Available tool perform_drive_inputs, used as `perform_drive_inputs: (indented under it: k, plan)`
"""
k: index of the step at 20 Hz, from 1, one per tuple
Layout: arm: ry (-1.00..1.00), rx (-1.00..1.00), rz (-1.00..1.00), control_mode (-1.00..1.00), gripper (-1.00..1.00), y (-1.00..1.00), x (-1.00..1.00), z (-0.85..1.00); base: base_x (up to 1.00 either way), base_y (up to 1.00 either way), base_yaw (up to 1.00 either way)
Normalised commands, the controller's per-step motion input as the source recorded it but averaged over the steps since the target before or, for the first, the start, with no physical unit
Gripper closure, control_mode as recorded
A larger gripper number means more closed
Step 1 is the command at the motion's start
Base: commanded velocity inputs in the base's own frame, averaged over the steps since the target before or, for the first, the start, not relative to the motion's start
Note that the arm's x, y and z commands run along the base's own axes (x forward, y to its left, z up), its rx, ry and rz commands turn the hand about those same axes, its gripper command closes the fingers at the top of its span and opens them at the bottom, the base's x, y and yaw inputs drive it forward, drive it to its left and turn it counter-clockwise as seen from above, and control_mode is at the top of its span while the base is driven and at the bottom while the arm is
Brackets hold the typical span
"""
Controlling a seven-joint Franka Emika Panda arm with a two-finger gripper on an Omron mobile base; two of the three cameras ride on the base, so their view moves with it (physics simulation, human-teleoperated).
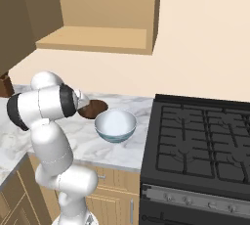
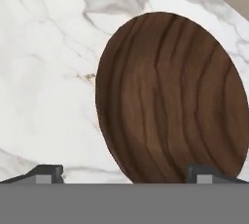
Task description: Pick up the bowls on the counter and stack them on top of one another in the open cabinet. Place the smaller bowl on top of the larger bowl.
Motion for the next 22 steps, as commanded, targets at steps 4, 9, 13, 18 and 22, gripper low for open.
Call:
perform_drive_inputs:
  k: [4,9,13,18,22]
  plan:
    - [0.00,-0.01,-0.04,-1.00,-1.00,0.02,0.25,-0.24,0.00,0.00,0.00]
    - [0.00,-0.02,-0.05,-1.00,-1.00,0.00,0.27,-0.23,0.00,0.00,0.00]
    - [0.00,-0.01,-0.05,-1.00,-1.00,0.00,0.27,-0.21,0.00,0.00,0.00]
    - [0.00,0.00,-0.03,-1.00,-1.00,0.01,0.22,-0.17,0.00,0.00,0.00]
    - [-0.01,0.00,-0.02,-1.00,1.00,0.04,0.17,-0.18,0.00,0.00,0.00]
